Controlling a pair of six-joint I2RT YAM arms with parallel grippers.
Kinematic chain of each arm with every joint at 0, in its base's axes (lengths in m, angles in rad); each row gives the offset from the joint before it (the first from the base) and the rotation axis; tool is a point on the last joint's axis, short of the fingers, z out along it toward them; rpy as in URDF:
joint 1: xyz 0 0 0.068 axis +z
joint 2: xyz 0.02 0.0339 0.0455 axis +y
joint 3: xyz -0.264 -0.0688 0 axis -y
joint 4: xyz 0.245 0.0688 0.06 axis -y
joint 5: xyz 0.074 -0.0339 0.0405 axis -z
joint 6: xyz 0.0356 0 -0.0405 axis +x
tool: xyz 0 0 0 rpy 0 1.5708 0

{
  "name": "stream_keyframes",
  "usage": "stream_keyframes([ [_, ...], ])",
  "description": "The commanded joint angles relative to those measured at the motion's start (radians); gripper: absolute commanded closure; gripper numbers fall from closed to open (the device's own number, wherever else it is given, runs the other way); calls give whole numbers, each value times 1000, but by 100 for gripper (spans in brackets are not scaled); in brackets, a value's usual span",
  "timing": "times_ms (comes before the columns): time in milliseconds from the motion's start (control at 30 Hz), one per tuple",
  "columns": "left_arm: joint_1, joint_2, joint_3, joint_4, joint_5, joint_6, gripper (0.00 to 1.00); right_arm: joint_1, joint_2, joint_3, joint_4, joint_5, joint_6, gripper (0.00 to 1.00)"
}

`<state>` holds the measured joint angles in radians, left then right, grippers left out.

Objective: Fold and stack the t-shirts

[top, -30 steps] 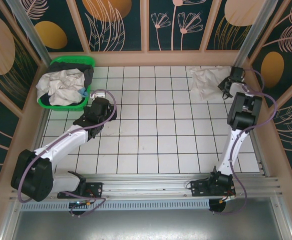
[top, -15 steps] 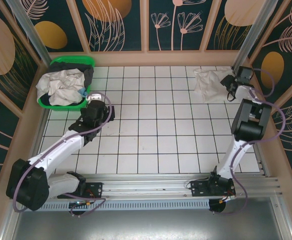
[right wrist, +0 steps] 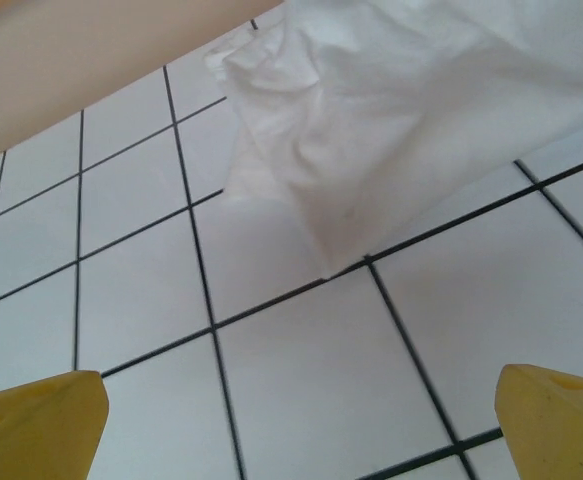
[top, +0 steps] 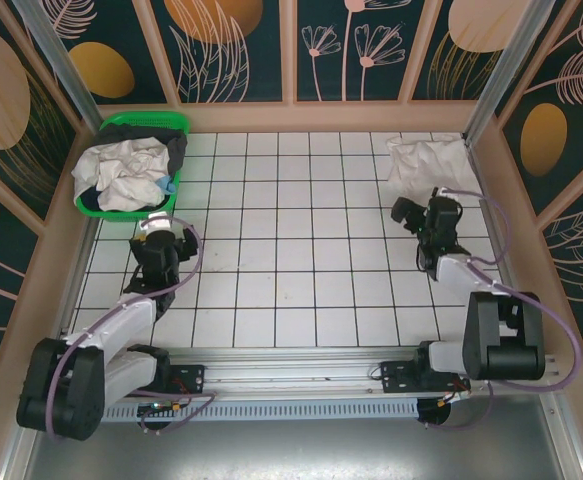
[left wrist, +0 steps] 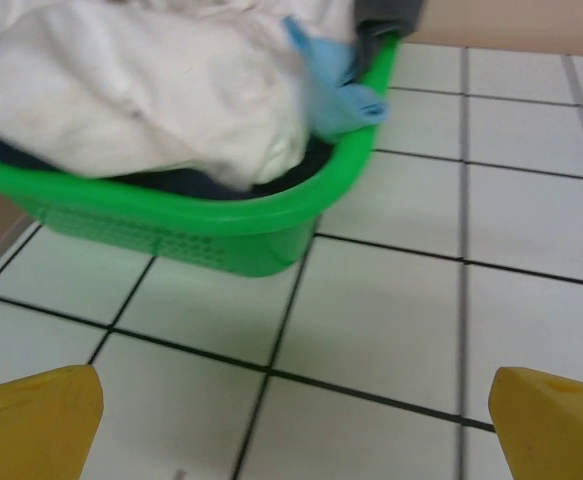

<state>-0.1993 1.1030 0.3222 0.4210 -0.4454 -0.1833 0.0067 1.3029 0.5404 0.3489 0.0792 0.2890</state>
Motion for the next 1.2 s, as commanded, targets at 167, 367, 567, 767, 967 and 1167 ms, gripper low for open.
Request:
stream_keyframes([
  [167,106,105,-92,408,118,68,1,6,-43,-394,778,12,-266,1],
  [367,136,191,-84,570,235,95,1,-1,13,-351,750,50,-280,1],
  [567,157,350,1,643,311,143,1,-85,92,-266,683,-19,-243,1],
  [767,225,414,-76,831,406,97,1,-118,138,-209,632,-93,-208,1],
  [967,225,417,-86,849,410,98,1,-129,128,-227,652,-36,-167,1],
  [1167,225,416,-85,849,410,100,1,17,234,-337,999,0,-315,1],
])
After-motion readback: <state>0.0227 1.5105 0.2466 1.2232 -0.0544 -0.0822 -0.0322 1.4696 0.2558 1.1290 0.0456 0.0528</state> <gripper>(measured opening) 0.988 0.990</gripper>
